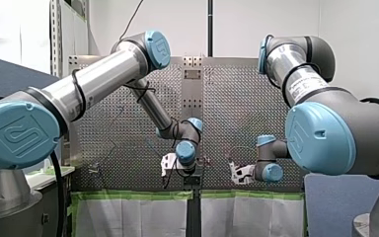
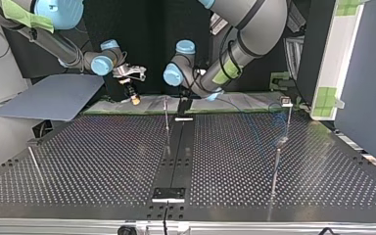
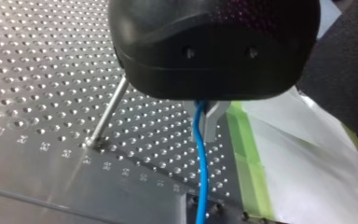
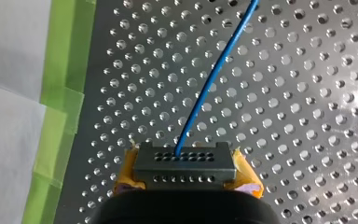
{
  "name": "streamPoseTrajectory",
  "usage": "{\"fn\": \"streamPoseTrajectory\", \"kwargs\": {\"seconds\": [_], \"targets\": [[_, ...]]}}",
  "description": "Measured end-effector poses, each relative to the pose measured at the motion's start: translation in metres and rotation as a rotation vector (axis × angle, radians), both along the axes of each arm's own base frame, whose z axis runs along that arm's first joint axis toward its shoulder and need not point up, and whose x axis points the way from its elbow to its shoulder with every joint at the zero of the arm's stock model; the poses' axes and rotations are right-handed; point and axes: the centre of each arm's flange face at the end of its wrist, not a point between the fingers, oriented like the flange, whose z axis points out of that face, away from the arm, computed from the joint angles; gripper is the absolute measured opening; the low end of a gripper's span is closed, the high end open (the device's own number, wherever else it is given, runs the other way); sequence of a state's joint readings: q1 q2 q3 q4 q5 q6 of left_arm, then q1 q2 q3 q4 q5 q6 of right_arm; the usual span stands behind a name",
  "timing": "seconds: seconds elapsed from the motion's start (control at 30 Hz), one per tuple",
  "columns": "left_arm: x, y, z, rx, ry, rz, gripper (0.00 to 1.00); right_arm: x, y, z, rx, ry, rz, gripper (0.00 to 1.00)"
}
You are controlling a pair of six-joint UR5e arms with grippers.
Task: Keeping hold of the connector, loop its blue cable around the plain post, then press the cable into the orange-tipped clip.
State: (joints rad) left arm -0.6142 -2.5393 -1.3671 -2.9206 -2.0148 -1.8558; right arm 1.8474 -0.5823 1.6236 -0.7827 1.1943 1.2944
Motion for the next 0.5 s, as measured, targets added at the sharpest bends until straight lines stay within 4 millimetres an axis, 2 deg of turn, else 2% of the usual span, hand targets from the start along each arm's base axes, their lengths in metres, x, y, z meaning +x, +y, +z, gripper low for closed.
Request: {"fn": "streamPoseTrajectory", "kwargs": {"seconds": [0.27,0.5], "targets": [[-0.014,-0.009,0.000,0.020,0.014,-0.017,0.00,-0.001,0.007,0.002,0.011,0.020,0.031,0.00],[-0.024,-0.014,0.014,0.020,-0.003,-0.018,0.00,-0.007,0.012,0.027,-0.019,-0.005,0.022,0.00]]}}
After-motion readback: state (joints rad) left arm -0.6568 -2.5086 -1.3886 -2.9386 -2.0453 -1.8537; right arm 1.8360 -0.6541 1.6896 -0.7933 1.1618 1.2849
